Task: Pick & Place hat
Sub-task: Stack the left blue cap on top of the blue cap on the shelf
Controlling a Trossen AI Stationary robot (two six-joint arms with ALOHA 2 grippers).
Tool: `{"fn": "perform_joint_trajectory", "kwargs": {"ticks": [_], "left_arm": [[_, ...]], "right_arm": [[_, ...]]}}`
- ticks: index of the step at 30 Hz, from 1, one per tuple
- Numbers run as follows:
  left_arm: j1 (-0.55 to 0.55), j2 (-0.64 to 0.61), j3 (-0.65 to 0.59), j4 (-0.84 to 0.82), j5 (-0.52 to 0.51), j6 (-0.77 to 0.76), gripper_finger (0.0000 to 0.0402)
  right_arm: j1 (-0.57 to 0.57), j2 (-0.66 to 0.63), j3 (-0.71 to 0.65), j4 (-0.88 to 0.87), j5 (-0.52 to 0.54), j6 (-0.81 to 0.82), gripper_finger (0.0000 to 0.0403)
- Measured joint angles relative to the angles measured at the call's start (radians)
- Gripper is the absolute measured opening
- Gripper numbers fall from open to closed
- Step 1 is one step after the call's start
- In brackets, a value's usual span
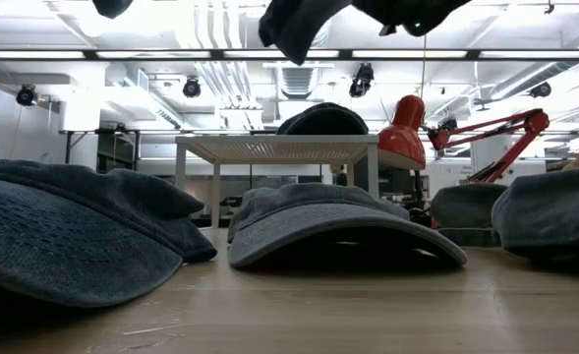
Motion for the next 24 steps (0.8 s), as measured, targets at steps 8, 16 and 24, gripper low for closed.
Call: {"fn": "perform_joint_trajectory", "kwargs": {"ticks": [8,16,24], "left_arm": [[0.000,0.001,0.000,-0.001,0.002,0.024,0.0097],[0.000,0.001,0.000,0.000,0.002,0.044,0.0097],[0.000,0.000,0.000,0.001,0.001,0.044,0.0097]], "right_arm": [[-0.007,0.049,0.017,-0.035,0.012,0.000,0.0008],[-0.020,0.075,0.016,-0.151,0.013,-0.052,0.0008],[-0.019,0.093,0.016,-0.168,0.039,-0.061,0.0008]]}}
